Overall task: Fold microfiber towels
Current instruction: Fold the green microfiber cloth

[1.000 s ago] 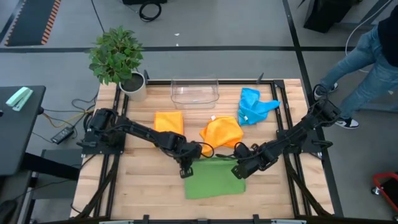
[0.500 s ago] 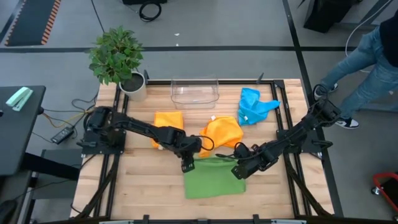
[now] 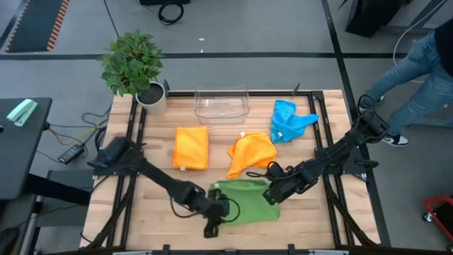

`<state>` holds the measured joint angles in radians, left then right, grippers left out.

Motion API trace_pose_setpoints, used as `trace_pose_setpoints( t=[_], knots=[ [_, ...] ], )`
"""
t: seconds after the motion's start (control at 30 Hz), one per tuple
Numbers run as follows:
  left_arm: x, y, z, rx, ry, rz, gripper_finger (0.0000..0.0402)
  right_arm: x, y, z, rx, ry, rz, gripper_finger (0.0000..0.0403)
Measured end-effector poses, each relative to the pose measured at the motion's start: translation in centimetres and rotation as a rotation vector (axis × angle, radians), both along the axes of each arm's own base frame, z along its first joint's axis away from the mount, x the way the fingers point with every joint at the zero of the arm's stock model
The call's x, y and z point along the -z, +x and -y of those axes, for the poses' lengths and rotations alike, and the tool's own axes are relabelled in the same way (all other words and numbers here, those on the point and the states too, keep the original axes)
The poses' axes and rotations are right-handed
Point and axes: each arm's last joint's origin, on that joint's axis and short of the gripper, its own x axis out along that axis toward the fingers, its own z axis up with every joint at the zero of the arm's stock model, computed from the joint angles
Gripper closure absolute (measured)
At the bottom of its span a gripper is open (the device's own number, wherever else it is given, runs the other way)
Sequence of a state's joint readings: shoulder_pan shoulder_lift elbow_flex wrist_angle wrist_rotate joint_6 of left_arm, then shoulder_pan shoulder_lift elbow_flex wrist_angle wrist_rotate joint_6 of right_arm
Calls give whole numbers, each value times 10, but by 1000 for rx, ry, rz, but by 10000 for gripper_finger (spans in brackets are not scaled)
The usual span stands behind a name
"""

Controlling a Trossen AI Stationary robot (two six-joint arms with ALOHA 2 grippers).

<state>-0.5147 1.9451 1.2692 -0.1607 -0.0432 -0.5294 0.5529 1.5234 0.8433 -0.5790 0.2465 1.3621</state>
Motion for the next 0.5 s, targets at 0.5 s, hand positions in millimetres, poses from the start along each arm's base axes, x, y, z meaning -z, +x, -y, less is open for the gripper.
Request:
trace_pose_setpoints(
  t=[0.5],
  knots=[
    [52, -8, 25, -52, -75, -209, 395, 7, 11, 2, -6, 56, 95, 401]
  ],
)
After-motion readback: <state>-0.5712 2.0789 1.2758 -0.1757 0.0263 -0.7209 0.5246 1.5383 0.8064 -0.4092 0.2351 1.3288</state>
